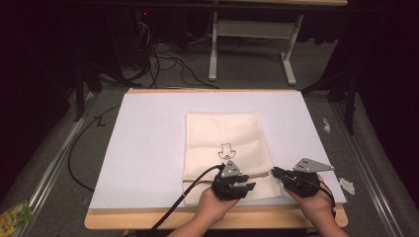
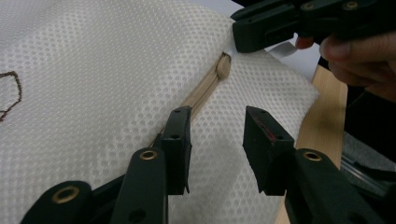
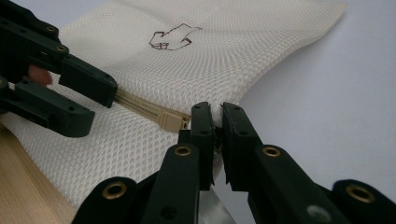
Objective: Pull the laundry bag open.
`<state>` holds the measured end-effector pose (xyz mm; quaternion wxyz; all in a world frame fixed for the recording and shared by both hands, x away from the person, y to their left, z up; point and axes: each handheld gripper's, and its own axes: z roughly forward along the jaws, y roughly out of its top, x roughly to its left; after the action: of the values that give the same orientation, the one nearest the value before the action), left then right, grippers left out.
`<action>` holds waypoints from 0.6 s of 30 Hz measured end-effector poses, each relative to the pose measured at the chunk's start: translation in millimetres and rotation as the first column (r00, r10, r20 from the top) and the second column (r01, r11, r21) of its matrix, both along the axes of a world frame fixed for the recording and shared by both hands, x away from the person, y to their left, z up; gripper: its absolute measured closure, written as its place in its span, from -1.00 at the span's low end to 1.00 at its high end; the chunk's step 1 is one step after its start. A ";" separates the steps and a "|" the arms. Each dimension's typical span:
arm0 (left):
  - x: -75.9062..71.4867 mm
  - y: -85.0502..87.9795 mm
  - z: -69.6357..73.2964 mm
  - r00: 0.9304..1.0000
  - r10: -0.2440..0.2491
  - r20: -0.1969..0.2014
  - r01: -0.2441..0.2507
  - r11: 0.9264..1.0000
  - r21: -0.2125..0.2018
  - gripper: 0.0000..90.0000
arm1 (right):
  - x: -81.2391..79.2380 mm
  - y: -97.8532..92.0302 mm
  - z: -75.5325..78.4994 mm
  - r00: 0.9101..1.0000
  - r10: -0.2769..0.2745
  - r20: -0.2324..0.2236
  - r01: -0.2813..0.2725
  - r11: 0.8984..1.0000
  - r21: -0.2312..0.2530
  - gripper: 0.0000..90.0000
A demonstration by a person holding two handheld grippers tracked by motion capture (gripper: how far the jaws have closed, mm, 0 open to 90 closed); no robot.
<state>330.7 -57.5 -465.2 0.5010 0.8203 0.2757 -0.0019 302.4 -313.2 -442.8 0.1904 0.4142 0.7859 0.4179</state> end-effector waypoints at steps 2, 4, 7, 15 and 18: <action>1.0 -6.1 0.0 1.000 -0.008 0.010 0.008 1.000 -0.002 0.42 | -1.0 0.9 0.9 1.000 0.000 0.006 0.000 1.000 0.004 0.89; 3.8 -16.7 0.1 1.000 -0.008 0.024 0.008 1.000 0.009 0.42 | -1.8 1.3 1.1 1.000 0.000 0.008 0.000 1.000 0.004 0.89; 6.9 -22.1 0.3 1.000 -0.006 0.018 0.006 1.000 0.014 0.47 | -1.9 1.3 1.2 1.000 0.003 0.013 -0.003 1.000 0.009 0.90; 10.9 -38.9 2.8 1.000 -0.006 -0.003 0.006 1.000 0.003 0.63 | -2.1 1.7 2.6 1.000 0.012 0.013 -0.012 1.000 0.026 0.89; 11.3 -41.0 2.4 1.000 -0.004 -0.004 0.004 1.000 0.000 0.65 | -2.0 2.1 2.6 1.000 0.015 0.014 -0.016 1.000 0.026 0.89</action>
<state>342.0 -98.5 -462.8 0.5005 0.8209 0.2751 -0.0044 300.5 -311.0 -440.2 0.1873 0.4077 0.7821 0.4324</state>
